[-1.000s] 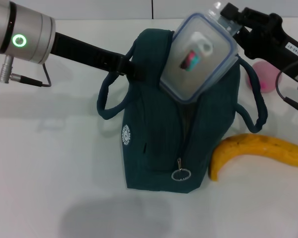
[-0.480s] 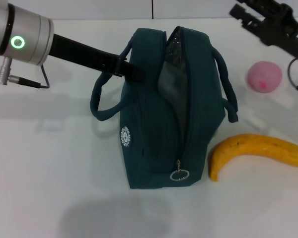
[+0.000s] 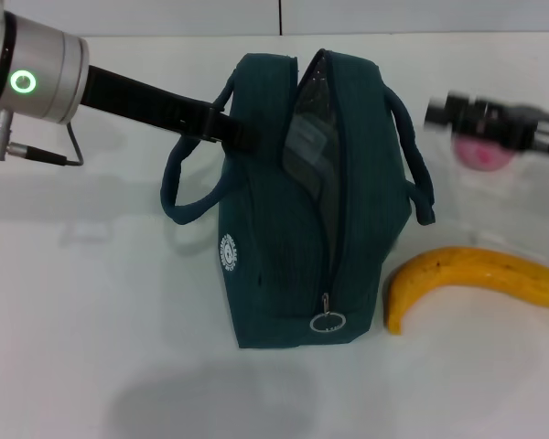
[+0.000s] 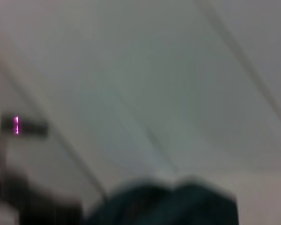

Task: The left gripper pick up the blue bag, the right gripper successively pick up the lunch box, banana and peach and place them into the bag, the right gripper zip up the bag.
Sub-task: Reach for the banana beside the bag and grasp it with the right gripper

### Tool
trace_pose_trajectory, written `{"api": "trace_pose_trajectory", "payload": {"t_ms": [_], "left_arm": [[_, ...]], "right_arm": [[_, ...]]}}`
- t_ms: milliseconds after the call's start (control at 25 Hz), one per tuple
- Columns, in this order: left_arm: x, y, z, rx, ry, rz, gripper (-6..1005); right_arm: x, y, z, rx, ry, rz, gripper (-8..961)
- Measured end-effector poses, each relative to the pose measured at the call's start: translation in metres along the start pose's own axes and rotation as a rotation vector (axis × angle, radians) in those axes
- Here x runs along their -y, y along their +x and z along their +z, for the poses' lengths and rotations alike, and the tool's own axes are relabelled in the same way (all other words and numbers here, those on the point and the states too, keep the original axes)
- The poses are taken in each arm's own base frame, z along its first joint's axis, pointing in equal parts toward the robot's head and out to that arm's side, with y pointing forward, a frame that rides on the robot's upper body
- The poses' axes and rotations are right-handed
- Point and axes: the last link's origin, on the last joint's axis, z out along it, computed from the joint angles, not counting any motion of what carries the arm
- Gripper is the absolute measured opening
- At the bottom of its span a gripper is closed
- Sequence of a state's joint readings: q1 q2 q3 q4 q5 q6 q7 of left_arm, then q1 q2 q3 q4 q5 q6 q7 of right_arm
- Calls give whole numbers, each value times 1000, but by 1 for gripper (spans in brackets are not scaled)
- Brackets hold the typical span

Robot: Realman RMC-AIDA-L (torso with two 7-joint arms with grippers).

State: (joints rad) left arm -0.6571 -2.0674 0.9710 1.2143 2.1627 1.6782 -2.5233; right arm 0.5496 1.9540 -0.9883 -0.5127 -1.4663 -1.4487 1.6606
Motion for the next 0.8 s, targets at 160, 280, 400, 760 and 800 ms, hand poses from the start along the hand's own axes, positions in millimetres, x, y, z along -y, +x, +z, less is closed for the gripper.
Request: {"api": "trace_pose_trajectory", "payload": {"t_ms": [160,280,400,760,800], "left_arm": [[1,-2,-1,-1,1,-7,42],[3,-4,-3,-11,3,-20,42],[5,-7,-6,-26,-1,-36,42],[4,-5,-9,-45,-17,-39,42],[4,-5,-9,-46,-17,-38,42]], "right_arm": [[-4,2,-1,-168,-4,-136,840],[-12,-8,-4,-249,-34,-232,875],[-21,-25,-11,-366,-30,-350,873],[-44,-73,13,-672,59,-389,869],[-48,-77,18,-694,48,-403,869]]}}
